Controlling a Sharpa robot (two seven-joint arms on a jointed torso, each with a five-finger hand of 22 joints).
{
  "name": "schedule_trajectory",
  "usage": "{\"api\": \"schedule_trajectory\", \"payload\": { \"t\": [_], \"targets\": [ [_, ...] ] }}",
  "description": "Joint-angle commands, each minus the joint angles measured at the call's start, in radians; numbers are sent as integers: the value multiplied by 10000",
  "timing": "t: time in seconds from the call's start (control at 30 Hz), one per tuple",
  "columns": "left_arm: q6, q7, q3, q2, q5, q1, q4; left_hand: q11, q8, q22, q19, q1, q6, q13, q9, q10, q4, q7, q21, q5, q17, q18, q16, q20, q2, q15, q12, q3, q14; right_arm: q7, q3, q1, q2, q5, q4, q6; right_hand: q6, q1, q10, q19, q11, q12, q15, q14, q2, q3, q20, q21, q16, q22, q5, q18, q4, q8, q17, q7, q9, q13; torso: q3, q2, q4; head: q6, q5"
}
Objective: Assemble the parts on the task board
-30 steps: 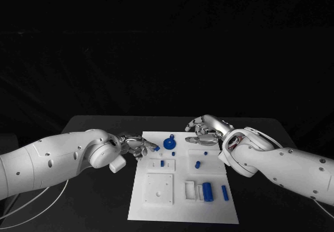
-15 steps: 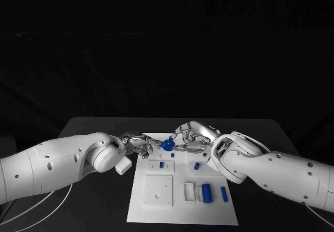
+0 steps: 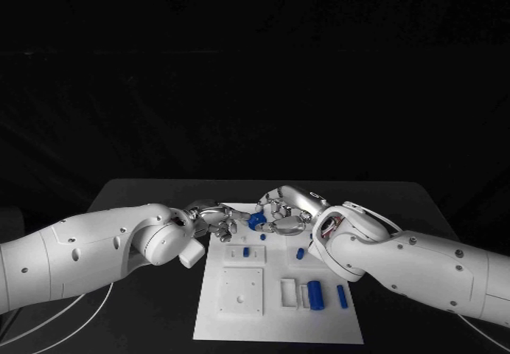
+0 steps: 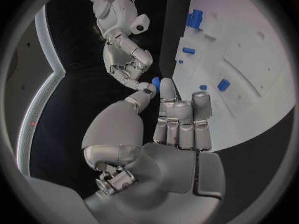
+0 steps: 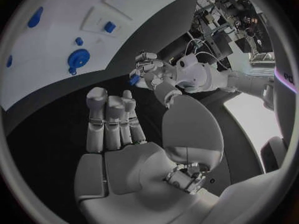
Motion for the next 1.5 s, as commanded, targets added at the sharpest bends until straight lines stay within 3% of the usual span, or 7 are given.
{"api": "schedule_trajectory", "payload": {
  "t": [0.03,0.7,1.13,1.5],
  "targets": [
    [-49,216,9,14,173,14,71,-42,40,90,63,-9,89,-15,19,94,-1391,-14,37,74,-16,-91,-40,-1063,78,-160,-54,1344,68,-236,-13,-18,23,-409,-10,-191,17,-94,-43,27,-23,46,-23,-1,2,8,-46,-42,-43,160,-67,682,-40,34,5,51,-12,-13,14,0,5,4,11],
    [110,243,9,28,261,14,166,-46,29,85,78,-37,90,-18,33,101,-1410,-17,33,94,-19,-91,-46,-1069,85,-165,-60,1351,79,-214,-46,-40,201,-418,-112,-148,138,-97,1,68,-54,80,-51,37,42,102,-60,-42,-31,158,-230,682,36,97,7,17,11,-41,17,7,-1,-33,31],
    [191,251,9,36,302,14,234,-47,24,83,82,-47,89,-19,37,102,-1416,-18,31,98,-20,-91,-48,-1071,85,-166,-63,1353,82,-188,-62,-41,253,-418,-144,-128,557,-55,62,97,-186,106,-175,71,124,214,-80,-24,-27,171,-310,682,48,315,8,-122,103,-82,18,0,-3,-57,61],
    [225,254,9,33,383,14,274,-48,19,81,85,-54,87,-20,41,102,-1422,-18,28,100,-21,-91,-51,-1073,89,-167,-66,1356,84,-163,-67,-44,267,-421,-176,-30,869,84,141,137,-300,117,-286,118,232,647,-105,-1,-23,177,-788,682,154,427,13,-240,130,-129,17,2,-3,-85,76]
  ]
}}
